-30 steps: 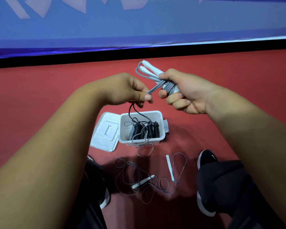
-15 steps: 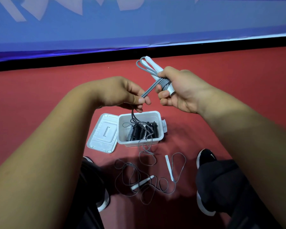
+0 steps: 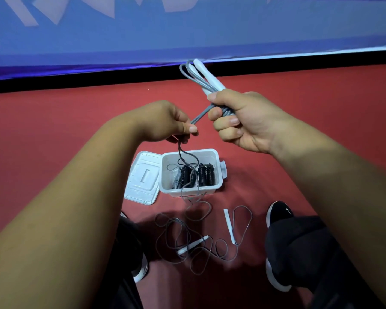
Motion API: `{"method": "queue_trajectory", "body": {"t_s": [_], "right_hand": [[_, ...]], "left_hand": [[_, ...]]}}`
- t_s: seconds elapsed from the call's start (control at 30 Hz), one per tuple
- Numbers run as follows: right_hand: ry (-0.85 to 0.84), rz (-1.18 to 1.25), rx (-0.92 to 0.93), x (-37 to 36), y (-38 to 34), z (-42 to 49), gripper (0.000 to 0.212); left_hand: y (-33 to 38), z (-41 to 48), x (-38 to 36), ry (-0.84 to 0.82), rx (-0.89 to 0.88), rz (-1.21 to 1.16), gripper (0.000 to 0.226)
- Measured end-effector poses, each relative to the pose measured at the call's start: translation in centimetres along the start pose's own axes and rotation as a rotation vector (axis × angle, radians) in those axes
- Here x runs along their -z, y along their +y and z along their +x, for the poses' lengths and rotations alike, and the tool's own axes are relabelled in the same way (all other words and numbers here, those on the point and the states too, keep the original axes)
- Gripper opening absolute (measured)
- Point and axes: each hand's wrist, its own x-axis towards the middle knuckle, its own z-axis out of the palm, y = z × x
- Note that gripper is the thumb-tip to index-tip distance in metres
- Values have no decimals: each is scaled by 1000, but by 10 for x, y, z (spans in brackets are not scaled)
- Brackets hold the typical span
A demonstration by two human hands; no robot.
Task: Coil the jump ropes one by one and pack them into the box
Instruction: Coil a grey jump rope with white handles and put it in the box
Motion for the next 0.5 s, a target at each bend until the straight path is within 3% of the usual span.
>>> {"method": "queue_trajectory", "body": {"t_s": [0.23,0.33,0.5], "right_hand": [[-326,-130,-151,-3,-1,-17,10],[-460,-214,-307,2,5,-17,13],[-488,-358,-470,4,18,-15,30]], "left_hand": [[-6,-2,8,70,-106,-81,10],[-7,-4,17,40,-235,-118,22],[12,-7,11,50,-268,-260,12]]}}
